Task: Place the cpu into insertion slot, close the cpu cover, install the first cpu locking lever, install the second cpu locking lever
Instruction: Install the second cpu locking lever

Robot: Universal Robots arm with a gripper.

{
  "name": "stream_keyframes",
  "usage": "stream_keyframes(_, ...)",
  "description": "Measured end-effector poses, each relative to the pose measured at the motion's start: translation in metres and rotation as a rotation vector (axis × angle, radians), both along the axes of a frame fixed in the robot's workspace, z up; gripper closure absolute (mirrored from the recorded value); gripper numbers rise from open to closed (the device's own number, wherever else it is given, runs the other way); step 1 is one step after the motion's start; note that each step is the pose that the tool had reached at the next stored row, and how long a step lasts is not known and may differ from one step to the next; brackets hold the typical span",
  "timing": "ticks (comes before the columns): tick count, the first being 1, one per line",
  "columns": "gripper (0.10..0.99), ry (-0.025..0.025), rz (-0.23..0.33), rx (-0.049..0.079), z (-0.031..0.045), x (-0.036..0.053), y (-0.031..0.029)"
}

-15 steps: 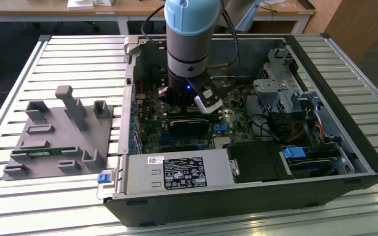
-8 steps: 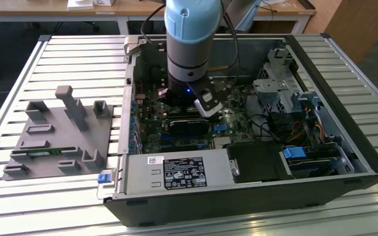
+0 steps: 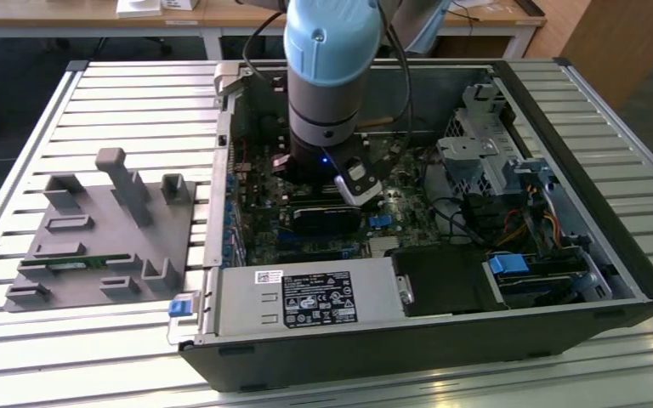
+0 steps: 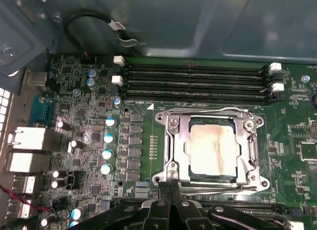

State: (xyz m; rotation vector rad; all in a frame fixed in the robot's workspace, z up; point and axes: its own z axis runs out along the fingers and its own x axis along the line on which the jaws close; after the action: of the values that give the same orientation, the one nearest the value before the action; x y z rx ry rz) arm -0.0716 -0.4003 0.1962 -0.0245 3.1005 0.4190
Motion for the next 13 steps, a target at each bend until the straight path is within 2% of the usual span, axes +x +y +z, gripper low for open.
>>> stream_keyframes(13, 0.980, -0.0001, 0.000, 0.047, -0.0062, -0.0059, -0.0002)
